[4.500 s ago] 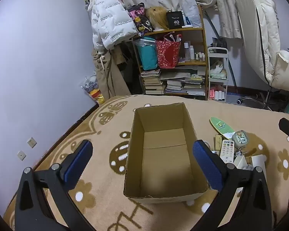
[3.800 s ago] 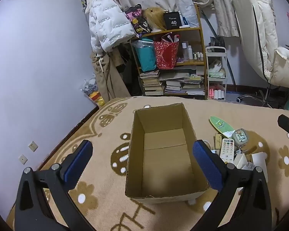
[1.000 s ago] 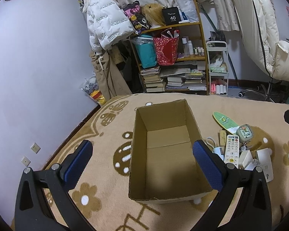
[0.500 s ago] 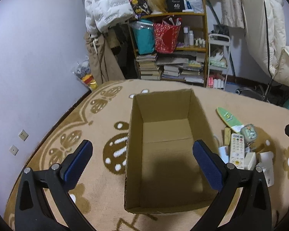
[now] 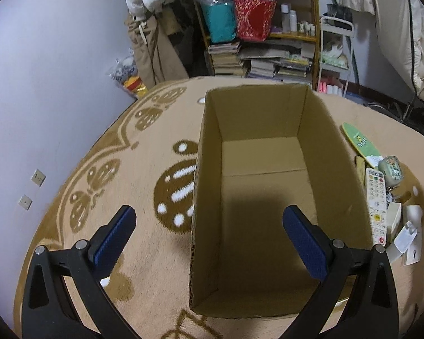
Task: Organize rigid objects
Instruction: 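Clamp the box wall with the left tool while the right tool grasps the white socket panel, then lift the white socket panel with the right tool and carry it over the box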
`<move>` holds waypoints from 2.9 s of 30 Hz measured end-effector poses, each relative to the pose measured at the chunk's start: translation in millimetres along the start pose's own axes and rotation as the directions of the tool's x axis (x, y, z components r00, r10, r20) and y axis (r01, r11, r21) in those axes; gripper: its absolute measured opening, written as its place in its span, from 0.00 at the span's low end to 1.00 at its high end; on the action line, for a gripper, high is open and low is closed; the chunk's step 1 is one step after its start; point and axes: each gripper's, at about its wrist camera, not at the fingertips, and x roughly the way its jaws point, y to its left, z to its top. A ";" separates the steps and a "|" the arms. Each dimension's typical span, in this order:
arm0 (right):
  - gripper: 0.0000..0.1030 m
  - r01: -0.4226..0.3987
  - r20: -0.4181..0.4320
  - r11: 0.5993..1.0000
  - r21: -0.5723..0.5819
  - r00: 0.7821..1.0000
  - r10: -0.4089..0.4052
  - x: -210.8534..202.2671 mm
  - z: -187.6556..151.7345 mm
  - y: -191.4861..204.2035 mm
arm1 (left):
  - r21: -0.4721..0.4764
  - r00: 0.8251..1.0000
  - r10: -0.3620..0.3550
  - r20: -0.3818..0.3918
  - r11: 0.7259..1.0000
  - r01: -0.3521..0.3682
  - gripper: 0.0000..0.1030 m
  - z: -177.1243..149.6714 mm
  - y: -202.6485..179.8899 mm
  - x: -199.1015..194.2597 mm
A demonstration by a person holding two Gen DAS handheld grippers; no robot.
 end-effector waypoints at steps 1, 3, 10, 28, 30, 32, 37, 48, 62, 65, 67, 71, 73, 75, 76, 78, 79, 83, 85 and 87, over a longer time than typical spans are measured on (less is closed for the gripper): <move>1.00 0.005 -0.010 1.000 0.001 1.000 -0.005 2.5 -1.5 -0.9 | -0.004 1.000 0.000 -0.006 1.000 0.000 1.00 -0.8 1.3 1.6; 1.00 0.011 -0.031 1.000 0.002 0.999 -0.011 8.8 -5.0 -3.7 | -0.004 1.000 0.002 -0.010 1.000 -0.002 1.00 -1.8 3.6 4.5; 1.00 0.029 -0.110 0.999 -0.020 0.993 -0.031 27.2 -15.4 -2.9 | -0.047 0.997 -0.029 -0.070 0.999 0.026 0.99 -6.9 15.6 20.9; 0.63 0.041 -0.248 0.988 -0.148 0.966 -0.077 49.6 -31.1 19.9 | -0.071 0.978 -0.088 -0.190 0.995 0.076 0.09 -17.1 17.8 44.4; 0.56 0.053 -0.242 0.983 -0.174 0.965 -0.096 51.2 -34.6 23.8 | -0.072 0.978 -0.085 -0.190 0.995 0.073 0.09 -17.0 17.5 44.1; 0.53 0.040 -0.242 0.983 -0.179 0.967 -0.083 50.2 -35.4 27.1 | -0.075 0.978 -0.083 -0.190 0.995 0.070 0.09 -16.9 17.8 43.9; 0.52 0.026 -0.220 0.988 -0.150 0.974 -0.059 46.9 -34.7 26.2 | -0.060 0.978 -0.084 -0.189 0.995 0.074 0.09 -16.7 18.0 43.7; 0.50 -0.056 -0.084 0.994 -0.097 0.995 0.048 13.0 -8.8 39.3 | -0.060 0.978 -0.069 -0.198 0.997 0.058 0.09 -16.3 15.2 44.1; 0.50 -0.060 0.075 0.977 -0.207 0.994 0.077 -42.5 11.7 68.6 | -0.057 0.978 -0.063 -0.201 0.997 0.052 0.09 -16.7 14.4 43.9; 0.50 -0.066 0.106 0.968 -0.244 0.990 0.094 -56.6 17.1 79.9 | -0.060 0.977 -0.064 -0.203 0.997 0.053 0.09 -16.4 14.1 43.6; 0.50 -0.084 0.120 0.962 -0.260 0.986 0.119 -65.6 20.3 88.1 | -0.053 0.978 -0.060 -0.198 0.997 0.051 0.09 -16.5 13.8 43.0; 0.50 -0.132 0.145 0.949 -0.287 0.973 0.179 -80.3 24.5 109.8 | -0.044 0.979 -0.054 -0.197 0.998 0.046 0.09 -16.9 12.8 43.2; 0.50 -0.165 0.138 0.944 -0.284 0.968 0.211 -81.4 27.8 119.3 | -0.041 0.980 -0.049 -0.195 0.998 0.042 0.09 -17.1 12.3 42.5; 0.50 -0.211 0.127 0.936 -0.282 0.959 0.255 -82.6 33.2 132.4 | -0.033 0.980 -0.044 -0.194 0.999 0.038 0.10 -17.1 10.8 42.3; 0.50 -0.222 0.127 0.932 -0.288 0.955 0.267 -83.8 34.4 138.6 | -0.030 0.980 -0.042 -0.194 0.999 0.037 0.10 -17.2 10.3 42.2; 0.50 -0.239 0.140 0.922 -0.305 0.946 0.292 -87.9 37.2 153.8 | -0.032 0.980 -0.043 -0.195 0.999 0.037 0.10 -17.2 10.9 42.9; 0.50 -0.253 0.144 0.917 -0.309 0.941 0.308 -90.0 38.4 160.4 | -0.035 0.980 -0.045 -0.195 0.999 0.039 0.10 -16.7 11.2 42.6; 0.50 -0.340 0.132 0.897 -0.282 0.913 0.387 -94.0 41.1 178.4 | -0.043 0.979 -0.053 -0.197 0.998 0.045 0.10 -16.5 11.8 43.0; 0.50 -0.353 0.126 0.891 -0.285 0.908 0.400 -94.1 40.4 185.4 | -0.048 0.979 -0.052 -0.198 0.998 0.043 0.10 -16.3 12.1 43.3; 0.50 -0.356 0.126 0.887 -0.295 0.905 0.406 -93.5 36.4 192.6 | -0.050 0.979 -0.055 -0.198 0.998 0.046 0.10 -16.2 12.2 43.5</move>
